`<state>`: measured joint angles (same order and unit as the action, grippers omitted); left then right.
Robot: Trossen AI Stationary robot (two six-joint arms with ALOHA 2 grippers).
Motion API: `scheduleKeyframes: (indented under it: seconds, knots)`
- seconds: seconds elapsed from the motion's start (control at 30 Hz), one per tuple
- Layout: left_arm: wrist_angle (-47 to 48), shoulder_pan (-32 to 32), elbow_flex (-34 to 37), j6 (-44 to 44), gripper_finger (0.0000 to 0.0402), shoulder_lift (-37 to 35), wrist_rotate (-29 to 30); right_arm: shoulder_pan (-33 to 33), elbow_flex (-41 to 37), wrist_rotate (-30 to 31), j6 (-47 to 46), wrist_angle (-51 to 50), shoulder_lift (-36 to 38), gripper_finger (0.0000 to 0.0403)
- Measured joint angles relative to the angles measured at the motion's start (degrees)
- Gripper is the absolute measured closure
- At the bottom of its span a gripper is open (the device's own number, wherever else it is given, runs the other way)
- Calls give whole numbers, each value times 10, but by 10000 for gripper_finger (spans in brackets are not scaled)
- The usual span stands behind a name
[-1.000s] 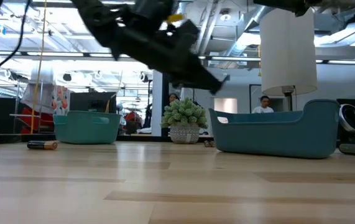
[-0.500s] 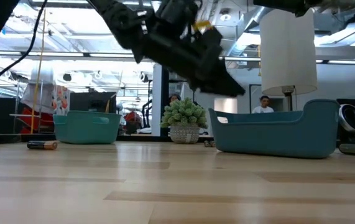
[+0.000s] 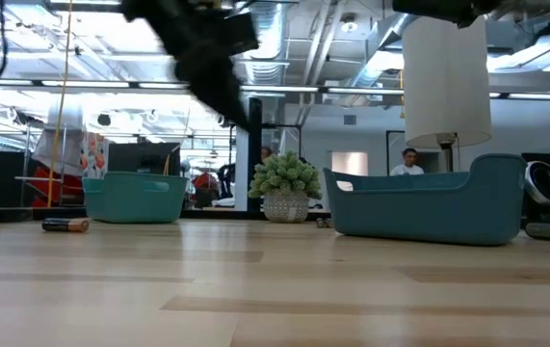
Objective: Sort batteries
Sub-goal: Put the black battery into the green bin
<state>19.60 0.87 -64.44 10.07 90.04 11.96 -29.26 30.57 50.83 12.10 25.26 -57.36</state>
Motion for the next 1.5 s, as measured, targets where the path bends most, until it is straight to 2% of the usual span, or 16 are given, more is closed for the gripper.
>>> scheduleKeyframes:
  seconds: [0.13, 0.27, 0.43, 0.53, 0.63, 0.73, 1.0, 1.4, 1.5]
  knots:
    - [71, -15, 79, -23, 276, -81, 14, 0, 0, 0, 0, -10, 0, 253]
    - [155, -26, 148, -80, 291, -153, 14, 1, 0, 0, -1, -13, 0, 253]
    - [248, -46, 213, -156, 298, -219, -16, 2, 0, 0, -2, -13, 0, 253]
    - [260, -60, 248, -192, 296, -239, -16, 2, 0, 0, -2, -13, 0, 253]
    - [219, -70, 264, -191, 284, -252, -38, 2, 0, 0, -2, -11, 0, 253]
    - [222, -76, 277, -199, 263, -251, -43, 5, 0, 0, -9, -10, 0, 253]
    - [204, -76, 308, -297, 205, -216, -60, 13, 0, 0, -22, -12, 0, 253]
    - [140, -76, 305, -278, 208, -100, -59, 13, 0, 0, -26, -14, 0, 253]
    - [143, -76, 304, -277, 222, -81, -58, 13, 0, 0, -26, -14, 0, 253]
